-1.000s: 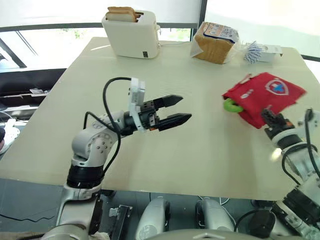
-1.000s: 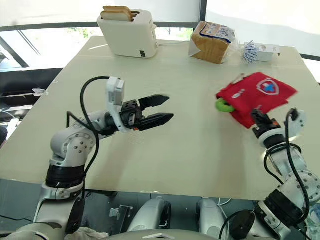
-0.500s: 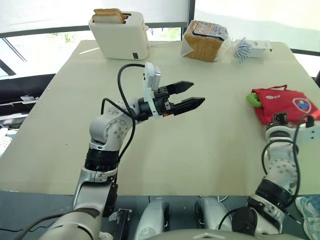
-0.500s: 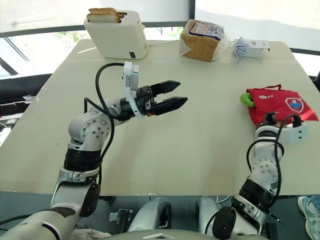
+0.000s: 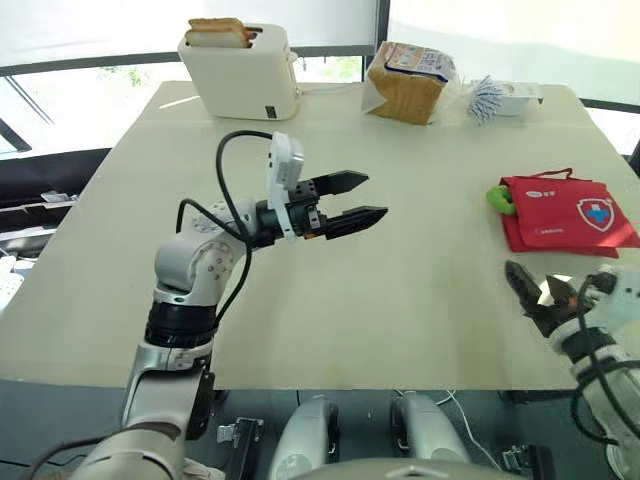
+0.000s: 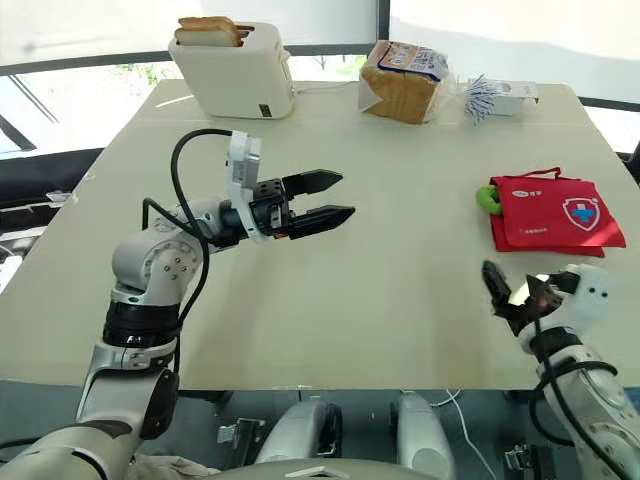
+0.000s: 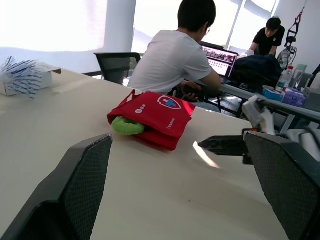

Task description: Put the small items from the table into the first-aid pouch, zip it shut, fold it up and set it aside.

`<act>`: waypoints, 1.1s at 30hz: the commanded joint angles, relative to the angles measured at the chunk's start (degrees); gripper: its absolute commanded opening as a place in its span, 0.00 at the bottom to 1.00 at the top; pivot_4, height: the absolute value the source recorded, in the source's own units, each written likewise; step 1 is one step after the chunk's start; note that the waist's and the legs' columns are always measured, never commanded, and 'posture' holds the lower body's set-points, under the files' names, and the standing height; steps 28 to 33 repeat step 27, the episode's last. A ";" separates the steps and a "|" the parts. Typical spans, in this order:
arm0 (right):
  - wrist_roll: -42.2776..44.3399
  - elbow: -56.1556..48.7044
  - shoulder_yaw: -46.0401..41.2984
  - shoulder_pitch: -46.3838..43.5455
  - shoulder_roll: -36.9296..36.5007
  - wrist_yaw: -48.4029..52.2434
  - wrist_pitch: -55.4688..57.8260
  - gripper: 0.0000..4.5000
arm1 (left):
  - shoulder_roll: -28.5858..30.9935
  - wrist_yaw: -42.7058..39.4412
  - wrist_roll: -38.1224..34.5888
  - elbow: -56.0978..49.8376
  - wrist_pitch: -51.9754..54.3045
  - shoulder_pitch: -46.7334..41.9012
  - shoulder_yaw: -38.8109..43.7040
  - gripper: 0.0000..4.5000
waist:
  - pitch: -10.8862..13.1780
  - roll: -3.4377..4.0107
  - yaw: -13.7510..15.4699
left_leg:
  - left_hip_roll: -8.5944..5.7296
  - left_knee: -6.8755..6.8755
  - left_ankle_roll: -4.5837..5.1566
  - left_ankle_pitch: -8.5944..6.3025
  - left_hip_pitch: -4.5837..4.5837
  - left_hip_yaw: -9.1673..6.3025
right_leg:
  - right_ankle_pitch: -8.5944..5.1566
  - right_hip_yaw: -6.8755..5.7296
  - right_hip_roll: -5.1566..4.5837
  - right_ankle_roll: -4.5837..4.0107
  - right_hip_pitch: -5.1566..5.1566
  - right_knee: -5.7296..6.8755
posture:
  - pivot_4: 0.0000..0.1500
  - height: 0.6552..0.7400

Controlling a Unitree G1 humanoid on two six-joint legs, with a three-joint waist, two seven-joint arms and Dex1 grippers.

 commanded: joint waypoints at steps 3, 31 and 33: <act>-13.94 -0.63 9.23 -11.19 -10.27 13.62 -9.37 0.99 | 0.60 5.44 -0.83 -2.42 -0.46 2.83 6.20 1.00 | 0.06 -0.06 0.05 | 0.03 0.00 -0.01 0.00 -0.02 -0.02 | 0.00 -0.01 0.09 0.00 -0.02 -0.01 | 1.00 1.00; -22.03 13.34 -6.49 9.62 -15.91 50.86 -29.27 0.99 | 20.47 -8.85 0.49 -3.67 -5.02 34.04 19.26 1.00 | 0.22 -0.53 2.89 | 0.03 0.00 -0.02 -0.01 -0.03 -0.16 | -0.11 -0.24 -0.57 -0.25 0.11 -0.15 | 1.00 1.00; -22.03 13.34 -6.49 9.62 -15.91 50.86 -29.27 0.99 | 20.47 -8.85 0.49 -3.67 -5.02 34.04 19.26 1.00 | 0.22 -0.53 2.89 | 0.03 0.00 -0.02 -0.01 -0.03 -0.16 | -0.11 -0.24 -0.57 -0.25 0.11 -0.15 | 1.00 1.00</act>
